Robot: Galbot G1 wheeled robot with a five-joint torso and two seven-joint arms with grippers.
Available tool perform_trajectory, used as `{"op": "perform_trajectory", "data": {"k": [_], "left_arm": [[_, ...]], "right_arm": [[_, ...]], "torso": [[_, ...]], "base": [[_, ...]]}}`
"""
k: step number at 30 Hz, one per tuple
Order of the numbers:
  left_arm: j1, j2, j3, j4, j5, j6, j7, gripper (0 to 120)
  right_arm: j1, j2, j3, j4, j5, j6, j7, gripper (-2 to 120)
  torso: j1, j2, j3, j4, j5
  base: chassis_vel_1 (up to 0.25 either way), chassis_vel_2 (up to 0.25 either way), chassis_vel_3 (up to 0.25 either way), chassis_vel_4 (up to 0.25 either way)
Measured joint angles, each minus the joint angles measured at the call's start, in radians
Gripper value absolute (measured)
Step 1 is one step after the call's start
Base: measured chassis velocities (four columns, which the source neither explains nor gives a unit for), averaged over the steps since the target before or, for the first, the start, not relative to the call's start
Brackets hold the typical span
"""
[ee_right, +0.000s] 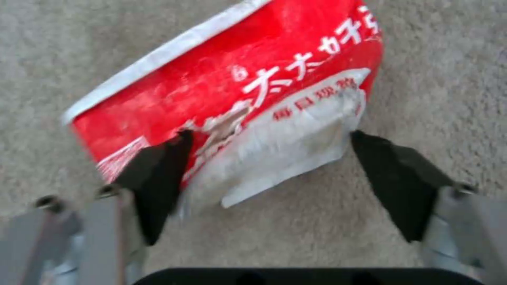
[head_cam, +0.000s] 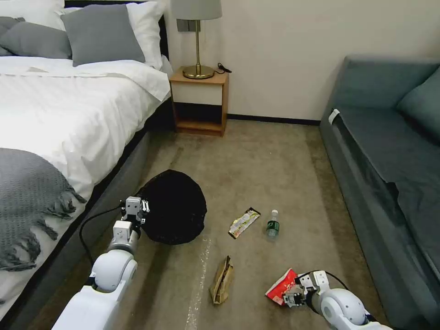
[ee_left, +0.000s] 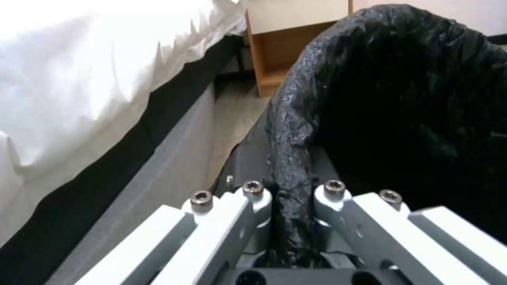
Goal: Pick up the trash bin, then pick up the garbage on the floor and place it into the trash bin.
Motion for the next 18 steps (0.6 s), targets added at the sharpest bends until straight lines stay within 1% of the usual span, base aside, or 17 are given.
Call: {"op": "perform_trajectory", "data": {"k": [1, 3, 4, 5, 7, 8, 10, 11, 14, 15, 18], "left_arm": [[0.000, 0.000, 0.000, 0.000, 0.000, 0.000, 0.000, 4], [-0.004, 0.000, 0.000, 0.003, -0.002, 0.000, 0.000, 4], [-0.008, 0.001, 0.000, 0.005, -0.005, 0.000, 0.000, 4], [-0.008, 0.001, 0.000, 0.005, -0.005, 0.000, 0.000, 4], [-0.014, 0.005, 0.001, 0.009, -0.010, 0.000, 0.000, 4], [-0.014, 0.005, 0.001, 0.009, -0.010, 0.000, 0.000, 4], [-0.020, 0.010, 0.002, 0.012, -0.015, 0.000, 0.001, 4], [-0.020, 0.010, 0.002, 0.012, -0.015, 0.000, 0.001, 4], [-0.022, 0.016, 0.002, 0.012, -0.021, 0.000, 0.002, 4], [-0.022, 0.016, 0.002, 0.012, -0.021, 0.000, 0.002, 4], [-0.022, 0.021, 0.001, 0.012, -0.025, -0.001, 0.006, 4]], "right_arm": [[0.000, 0.000, 0.000, 0.000, 0.000, 0.000, 0.000, 76], [0.005, 0.000, -0.002, -0.012, -0.003, 0.000, -0.005, 68], [0.007, 0.002, -0.004, -0.020, -0.007, 0.000, -0.008, 61], [0.007, 0.002, -0.004, -0.020, -0.007, 0.000, -0.008, 61], [0.010, 0.006, -0.008, -0.027, -0.017, 0.001, -0.012, 50], [0.010, 0.006, -0.008, -0.027, -0.017, 0.001, -0.012, 50], [0.014, 0.008, -0.009, -0.028, -0.022, 0.001, -0.014, 39], [0.014, 0.008, -0.009, -0.028, -0.022, 0.001, -0.014, 39], [0.021, 0.008, -0.006, -0.025, -0.025, 0.001, -0.014, 25], [0.021, 0.008, -0.006, -0.025, -0.025, 0.001, -0.014, 25], [0.029, 0.005, 0.004, -0.014, -0.025, 0.001, -0.014, 10]], "torso": [[0.000, 0.000, 0.000, 0.0000, 0.0000], [0.000, 0.000, 0.000, 0.0000, 0.0000], [0.000, 0.000, 0.000, 0.0000, 0.0000], [0.000, 0.000, 0.000, 0.0000, 0.0000], [0.000, 0.000, 0.000, -0.0001, 0.0000], [0.000, 0.000, 0.000, -0.0001, 0.0000], [0.000, 0.000, 0.000, -0.0001, 0.0000], [0.000, 0.000, 0.000, -0.0001, 0.0000], [0.000, 0.000, 0.000, -0.0001, 0.0001], [0.000, 0.000, 0.000, -0.0001, 0.0001], [0.000, 0.000, 0.000, -0.0001, -0.0001]], "base": [[0.000, 0.000, 0.000, 0.000], [0.000, 0.000, 0.000, 0.000], [0.000, 0.000, 0.000, 0.000], [0.000, 0.000, 0.000, 0.000], [0.000, 0.000, 0.000, 0.000], [0.000, 0.000, 0.000, 0.000], [0.000, 0.000, 0.000, 0.000], [0.000, 0.000, 0.000, 0.000], [0.000, 0.000, 0.000, 0.000], [0.000, 0.000, 0.000, 0.000], [0.000, 0.000, 0.000, 0.000]]}}
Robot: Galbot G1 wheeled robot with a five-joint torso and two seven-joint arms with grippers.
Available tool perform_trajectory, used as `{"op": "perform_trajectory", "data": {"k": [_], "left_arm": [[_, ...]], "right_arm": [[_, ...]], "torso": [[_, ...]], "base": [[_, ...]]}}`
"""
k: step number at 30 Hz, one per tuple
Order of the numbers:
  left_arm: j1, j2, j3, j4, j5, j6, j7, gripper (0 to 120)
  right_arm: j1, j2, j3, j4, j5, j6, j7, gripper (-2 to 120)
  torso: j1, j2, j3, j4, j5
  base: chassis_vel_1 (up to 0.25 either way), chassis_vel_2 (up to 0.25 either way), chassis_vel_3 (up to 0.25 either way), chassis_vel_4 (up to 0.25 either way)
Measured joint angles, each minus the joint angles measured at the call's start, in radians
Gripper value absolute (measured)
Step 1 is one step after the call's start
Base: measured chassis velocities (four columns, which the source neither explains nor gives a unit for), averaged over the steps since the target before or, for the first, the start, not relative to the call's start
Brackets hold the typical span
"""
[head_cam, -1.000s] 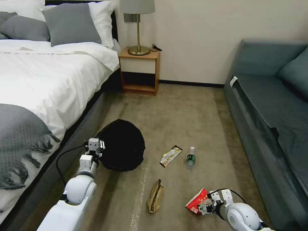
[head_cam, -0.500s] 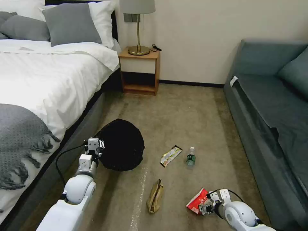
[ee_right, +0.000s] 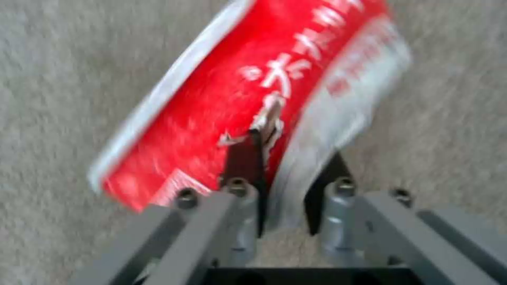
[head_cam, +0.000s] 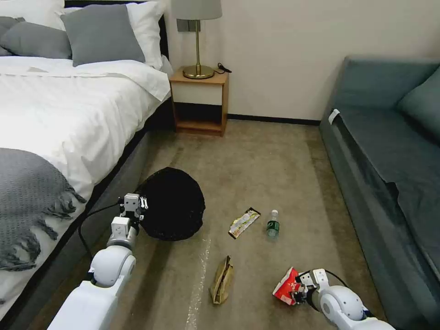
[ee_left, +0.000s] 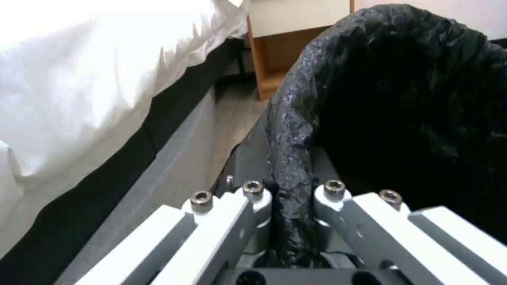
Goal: Pick up the trash bin, then pick up the garbage on the floor and place it into the trash bin.
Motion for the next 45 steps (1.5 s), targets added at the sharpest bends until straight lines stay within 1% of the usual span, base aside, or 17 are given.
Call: {"op": "perform_trajectory", "data": {"k": [1, 3, 4, 13, 20, 23, 24, 27, 29, 30, 31, 36, 38, 41, 43, 44, 45], "left_arm": [[0.000, 0.000, 0.000, 0.000, 0.000, 0.000, 0.000, 4], [0.000, 0.002, -0.003, 0.004, -0.001, -0.006, 0.006, 4], [0.000, 0.002, -0.005, 0.005, -0.001, -0.009, 0.008, 4], [0.006, 0.005, -0.004, 0.002, -0.008, -0.008, 0.009, 4], [0.001, 0.010, -0.004, 0.001, -0.008, -0.008, 0.008, 4], [-0.008, 0.010, -0.001, 0.006, -0.008, -0.006, 0.005, 4], [-0.008, 0.010, -0.001, 0.006, -0.008, -0.006, 0.005, 4], [-0.018, 0.005, 0.012, 0.009, -0.006, -0.001, -0.002, 4], [-0.018, 0.005, 0.012, 0.009, -0.006, -0.001, -0.002, 4], [-0.021, 0.002, 0.018, 0.010, -0.002, 0.001, -0.003, 4], [-0.022, -0.001, 0.019, 0.013, 0.000, 0.001, -0.003, 4], [-0.022, -0.009, 0.019, 0.023, 0.007, 0.001, -0.003, 4], [-0.022, -0.010, 0.018, 0.024, 0.008, 0.001, -0.004, 4], [-0.021, -0.012, 0.017, 0.025, 0.009, 0.001, -0.006, 4], [-0.021, -0.012, 0.017, 0.021, 0.010, 0.003, -0.008, 4], [-0.021, -0.012, 0.017, 0.021, 0.010, 0.003, -0.008, 4], [-0.021, -0.012, 0.017, 0.019, 0.010, 0.005, -0.010, 4]], "right_arm": [[0.000, 0.000, 0.000, 0.000, 0.000, 0.000, 0.000, 10], [0.002, -0.003, 0.007, 0.008, 0.000, 0.000, 0.000, 1], [0.002, -0.003, 0.009, 0.011, 0.000, 0.000, -0.001, 0], [0.014, -0.007, 0.036, 0.040, -0.014, 0.000, -0.006, 0], [0.057, -0.012, 0.048, 0.090, 0.002, 0.000, 0.002, 0], [0.134, 0.003, 0.038, 0.141, 0.012, 0.000, 0.005, 0], [0.134, 0.003, 0.038, 0.141, 0.012, 0.000, 0.005, 0], [0.236, 0.035, -0.003, 0.198, 0.030, 0.000, 0.012, 0], [0.236, 0.035, -0.003, 0.198, 0.030, 0.000, 0.012, 0], [0.280, 0.048, -0.026, 0.216, 0.036, 0.000, 0.012, 0], [0.304, 0.052, -0.040, 0.220, 0.042, 0.000, 0.012, 0], [0.368, 0.056, -0.079, 0.234, 0.075, 0.000, 0.005, 0], [0.383, 0.054, -0.091, 0.235, 0.080, 0.003, -0.002, 0], [0.432, 0.048, -0.130, 0.232, 0.088, 0.021, -0.018, 0], [0.491, 0.050, -0.174, 0.224, 0.098, 0.038, -0.031, 0], [0.491, 0.050, -0.174, 0.224, 0.098, 0.038, -0.031, 0], [0.530, 0.058, -0.202, 0.218, 0.108, 0.056, -0.042, 0]], "torso": [[0.000, 0.000, 0.000, 0.0000, 0.0000], [0.000, 0.000, 0.000, 0.0000, 0.0001], [0.000, 0.000, 0.000, 0.0000, 0.0000], [0.000, 0.000, 0.000, 0.0000, 0.0001], [0.000, 0.000, 0.000, -0.0001, 0.0001], [0.000, 0.000, 0.000, -0.0001, 0.0000], [0.000, 0.000, 0.000, -0.0001, 0.0000], [0.000, 0.000, 0.000, 0.0004, -0.0001], [0.000, 0.000, 0.000, 0.0004, -0.0001], [0.000, 0.000, 0.000, 0.0005, -0.0002], [0.000, 0.000, 0.000, -0.0001, 0.0000], [0.000, 0.000, 0.000, 0.0000, -0.0003], [0.000, 0.000, 0.000, 0.0001, 0.0003], [0.000, 0.000, 0.000, -0.0001, -0.0001], [0.000, 0.000, 0.000, -0.0001, 0.0000], [0.000, 0.000, 0.000, -0.0001, 0.0000], [0.000, 0.000, 0.000, 0.0000, -0.0001]], "base": [[0.000, 0.000, 0.000, 0.000], [0.000, 0.000, 0.000, 0.000], [0.000, 0.000, 0.000, 0.000], [0.000, 0.000, 0.000, 0.000], [0.000, 0.000, 0.000, 0.000], [0.000, 0.000, 0.000, 0.000], [0.000, 0.000, 0.000, 0.000], [0.000, 0.000, 0.000, 0.000], [0.000, 0.000, 0.000, 0.000], [0.000, 0.000, 0.000, 0.000], [0.000, 0.000, 0.000, 0.000], [0.000, 0.000, 0.000, 0.000], [0.000, 0.000, 0.000, 0.000], [0.000, 0.000, 0.000, 0.000], [0.000, 0.000, 0.000, 0.000], [0.000, 0.000, 0.000, 0.000], [0.000, 0.000, 0.000, 0.000]]}}
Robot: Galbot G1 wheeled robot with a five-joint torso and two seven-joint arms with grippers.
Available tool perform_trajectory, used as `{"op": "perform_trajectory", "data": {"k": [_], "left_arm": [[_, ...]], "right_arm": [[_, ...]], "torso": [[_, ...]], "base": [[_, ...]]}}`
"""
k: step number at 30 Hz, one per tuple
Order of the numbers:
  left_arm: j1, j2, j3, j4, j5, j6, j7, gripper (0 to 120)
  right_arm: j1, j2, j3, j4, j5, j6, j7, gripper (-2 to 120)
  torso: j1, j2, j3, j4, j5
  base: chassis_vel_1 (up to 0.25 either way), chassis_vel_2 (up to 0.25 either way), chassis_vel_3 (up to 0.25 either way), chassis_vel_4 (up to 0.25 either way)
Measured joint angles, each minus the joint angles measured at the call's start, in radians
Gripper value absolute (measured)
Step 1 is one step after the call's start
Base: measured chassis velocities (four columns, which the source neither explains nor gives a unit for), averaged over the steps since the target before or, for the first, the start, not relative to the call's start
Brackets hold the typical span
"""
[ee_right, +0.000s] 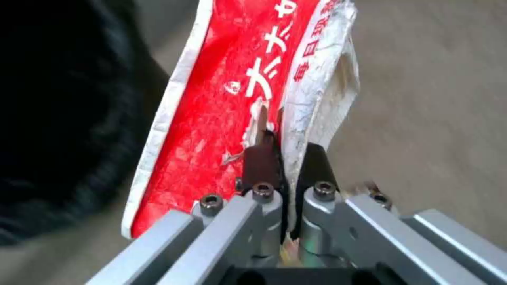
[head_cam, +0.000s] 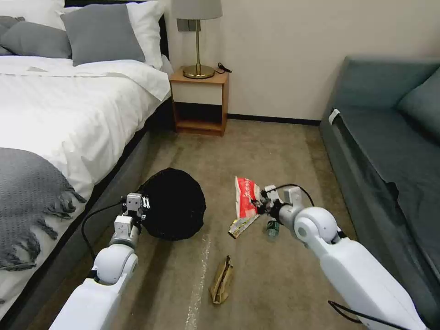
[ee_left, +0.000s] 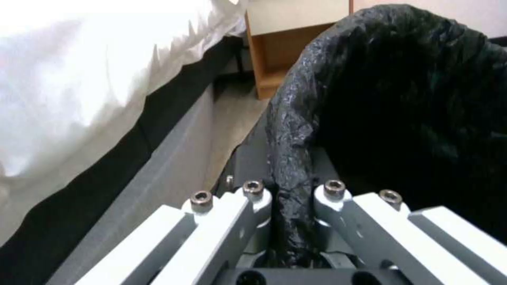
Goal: Pick up the trash bin, then pick up the garbage on the floor and place it into the trash bin.
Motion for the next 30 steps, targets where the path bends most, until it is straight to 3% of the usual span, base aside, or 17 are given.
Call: {"op": "perform_trajectory", "data": {"k": [7, 13, 22, 30], "left_arm": [[0.000, -0.011, 0.001, -0.001, 0.005, 0.009, -0.012, 4], [0.005, -0.030, 0.008, -0.011, 0.012, 0.012, -0.025, 4], [0.017, -0.042, -0.003, -0.025, 0.001, 0.012, -0.035, 4], [0.021, -0.048, -0.011, -0.032, -0.011, 0.012, -0.036, 4]], "right_arm": [[0.120, 0.065, -0.104, -0.026, 0.063, 0.075, -0.056, 0], [0.180, 0.184, -0.187, -0.068, 0.101, 0.114, -0.089, 0], [0.165, 0.273, -0.247, -0.140, 0.050, 0.152, -0.098, 0], [0.138, 0.306, -0.267, -0.196, -0.013, 0.163, -0.094, 0]], "torso": [[0.000, 0.000, 0.000, 0.0002, 0.0000], [0.000, 0.000, 0.000, 0.0002, -0.0001], [0.000, 0.000, 0.000, 0.0001, 0.0000], [0.000, 0.000, 0.000, 0.0001, 0.0001]], "base": [[0.000, 0.000, 0.000, 0.000], [0.000, 0.000, 0.000, 0.000], [0.000, 0.000, 0.000, 0.000], [0.000, 0.000, 0.000, 0.000]]}}
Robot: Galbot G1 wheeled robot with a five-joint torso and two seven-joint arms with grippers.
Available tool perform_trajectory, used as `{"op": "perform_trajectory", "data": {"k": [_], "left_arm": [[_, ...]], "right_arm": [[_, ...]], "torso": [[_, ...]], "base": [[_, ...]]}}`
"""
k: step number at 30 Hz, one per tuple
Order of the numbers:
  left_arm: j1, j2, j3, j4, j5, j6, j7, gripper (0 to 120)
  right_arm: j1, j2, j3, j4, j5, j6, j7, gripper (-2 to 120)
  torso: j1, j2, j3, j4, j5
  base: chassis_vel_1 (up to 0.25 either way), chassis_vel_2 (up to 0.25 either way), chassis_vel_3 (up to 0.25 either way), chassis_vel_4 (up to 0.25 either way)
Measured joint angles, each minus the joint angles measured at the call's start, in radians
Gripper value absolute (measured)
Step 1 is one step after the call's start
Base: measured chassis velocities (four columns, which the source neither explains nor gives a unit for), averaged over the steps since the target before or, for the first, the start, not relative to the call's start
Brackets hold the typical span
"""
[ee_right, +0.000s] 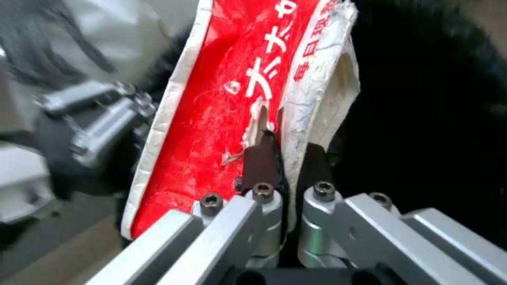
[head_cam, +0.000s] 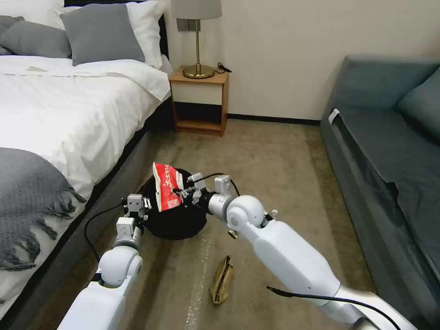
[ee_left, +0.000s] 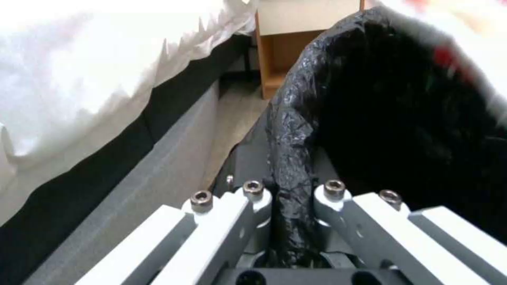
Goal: Pick up the trash bin, then pick up the garbage on the floor and place it into the trash bin.
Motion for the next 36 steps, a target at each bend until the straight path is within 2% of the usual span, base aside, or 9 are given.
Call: {"op": "perform_trajectory", "data": {"k": [5, 7, 10, 15, 18, 19, 24, 30, 36], "left_arm": [[0.003, -0.001, 0.001, -0.006, -0.004, -0.001, 0.000, 4], [0.003, 0.000, 0.001, -0.006, -0.005, -0.001, 0.000, 4], [-0.003, 0.003, 0.001, -0.001, -0.008, -0.002, 0.000, 4], [-0.008, 0.004, 0.002, 0.006, -0.009, -0.002, 0.001, 4], [-0.013, 0.006, 0.001, 0.016, -0.009, -0.003, 0.003, 4], [-0.013, 0.006, 0.001, 0.016, -0.009, -0.003, 0.003, 4], [-0.017, 0.021, -0.021, 0.035, -0.006, -0.008, 0.006, 4], [-0.013, 0.055, -0.054, 0.043, -0.021, -0.008, 0.011, 4], [-0.006, 0.070, -0.078, 0.054, -0.026, -0.009, 0.017, 4]], "right_arm": [[-0.016, 0.010, -0.005, -0.039, -0.057, 0.003, 0.008, 0], [-0.018, 0.010, -0.006, -0.043, -0.062, 0.004, 0.011, 5], [-0.018, 0.012, -0.007, -0.053, -0.067, 0.004, 0.017, 19], [-0.014, 0.013, -0.007, -0.059, -0.067, 0.005, 0.020, 33], [-0.012, 0.012, -0.007, -0.060, -0.068, 0.007, 0.021, 48], [-0.012, 0.012, -0.007, -0.060, -0.068, 0.007, 0.021, 48], [-0.016, -0.005, 0.001, -0.025, -0.070, 0.005, 0.026, 68], [-0.035, -0.047, 0.026, 0.031, -0.081, -0.063, 0.101, 92], [-0.056, -0.092, 0.046, 0.052, -0.072, -0.162, 0.225, 99]], "torso": [[0.000, 0.000, 0.000, -0.0001, 0.0000], [0.000, 0.000, 0.000, -0.0001, 0.0000], [0.000, 0.000, 0.000, -0.0001, 0.0001], [0.000, 0.000, 0.000, -0.0001, 0.0001], [0.000, 0.000, 0.000, -0.0001, 0.0000], [0.000, 0.000, 0.000, -0.0001, 0.0000], [0.000, 0.000, 0.000, 0.0000, 0.0000], [0.000, 0.000, 0.000, 0.0000, 0.0002], [0.000, 0.000, 0.000, 0.0000, 0.0001]], "base": [[0.000, 0.000, 0.000, 0.000], [0.000, 0.000, 0.000, 0.000], [0.000, 0.000, 0.000, 0.000], [0.000, 0.000, 0.000, 0.000], [0.000, 0.000, 0.000, 0.000], [0.000, 0.000, 0.000, 0.000], [0.000, 0.000, 0.000, 0.000], [0.000, 0.000, 0.000, 0.000], [0.000, 0.000, 0.000, 0.000]]}}
